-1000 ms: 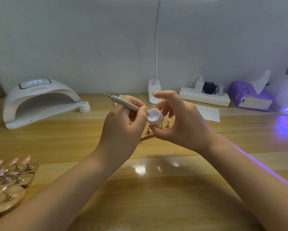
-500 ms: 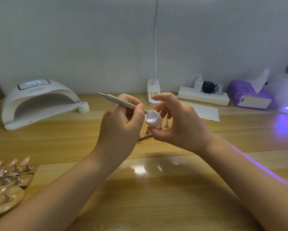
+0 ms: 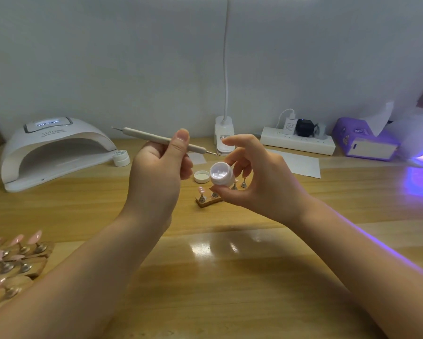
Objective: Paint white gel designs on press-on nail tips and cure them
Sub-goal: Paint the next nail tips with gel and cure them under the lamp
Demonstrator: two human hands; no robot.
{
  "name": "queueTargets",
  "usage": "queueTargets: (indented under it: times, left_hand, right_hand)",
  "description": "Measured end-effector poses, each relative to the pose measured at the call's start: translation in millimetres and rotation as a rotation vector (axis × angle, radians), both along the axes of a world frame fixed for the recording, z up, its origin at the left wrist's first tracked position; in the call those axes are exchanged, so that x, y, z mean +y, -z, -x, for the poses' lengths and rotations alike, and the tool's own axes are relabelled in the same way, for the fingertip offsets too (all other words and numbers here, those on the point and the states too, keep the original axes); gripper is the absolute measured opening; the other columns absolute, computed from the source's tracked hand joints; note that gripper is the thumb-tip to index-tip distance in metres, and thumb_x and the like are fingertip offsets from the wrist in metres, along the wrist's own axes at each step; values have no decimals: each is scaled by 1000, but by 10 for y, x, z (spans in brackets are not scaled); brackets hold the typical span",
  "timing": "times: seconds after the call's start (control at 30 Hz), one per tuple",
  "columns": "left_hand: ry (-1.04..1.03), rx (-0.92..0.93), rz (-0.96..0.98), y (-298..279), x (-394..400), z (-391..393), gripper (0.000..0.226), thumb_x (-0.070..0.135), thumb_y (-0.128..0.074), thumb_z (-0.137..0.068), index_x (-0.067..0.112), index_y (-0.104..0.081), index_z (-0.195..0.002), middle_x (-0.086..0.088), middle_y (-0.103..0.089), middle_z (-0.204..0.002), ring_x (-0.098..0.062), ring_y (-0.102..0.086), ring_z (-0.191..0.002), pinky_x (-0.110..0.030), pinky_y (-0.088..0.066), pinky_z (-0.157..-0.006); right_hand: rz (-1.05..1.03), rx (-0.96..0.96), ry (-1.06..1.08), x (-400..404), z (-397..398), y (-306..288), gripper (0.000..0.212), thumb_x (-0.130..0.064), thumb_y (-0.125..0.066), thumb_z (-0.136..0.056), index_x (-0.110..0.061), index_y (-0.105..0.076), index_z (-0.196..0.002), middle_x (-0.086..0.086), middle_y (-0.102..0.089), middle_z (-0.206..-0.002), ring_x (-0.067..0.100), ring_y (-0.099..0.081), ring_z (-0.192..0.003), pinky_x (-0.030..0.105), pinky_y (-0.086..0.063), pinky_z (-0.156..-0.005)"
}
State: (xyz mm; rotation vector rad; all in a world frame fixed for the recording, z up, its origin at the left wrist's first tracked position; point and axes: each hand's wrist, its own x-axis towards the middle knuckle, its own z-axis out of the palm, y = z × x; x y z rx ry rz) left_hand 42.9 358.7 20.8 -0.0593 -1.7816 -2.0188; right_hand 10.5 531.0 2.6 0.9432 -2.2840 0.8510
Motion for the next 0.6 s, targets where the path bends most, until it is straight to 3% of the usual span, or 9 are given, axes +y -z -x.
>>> queueTargets:
  times: [0.2,0.6]
  left_hand:
    - [47,-59,-141,-11,-15,17,26,39,-65,-88,17,-60,-74,8,-52,-55,-7,-47,-52,-18,-46,-52]
    - [243,-339,-375,46,-23,97,24,32,-62,-91,14,-64,-75,6,-53,-49,-7,-50,-41,-18,-46,-44]
  right_hand:
    - [72,-15,-15,-20,-20,-12,76,-39,-83,-70,-15,-42,-130,-5,-64,-94,8,-59,-76,23,-53,-66]
    - [165,-43,-8,-34,-27,-14,76,-35,-85,-69,-12,-43,-127,-3,-64,-90,10,-60,-74,26,-52,-64]
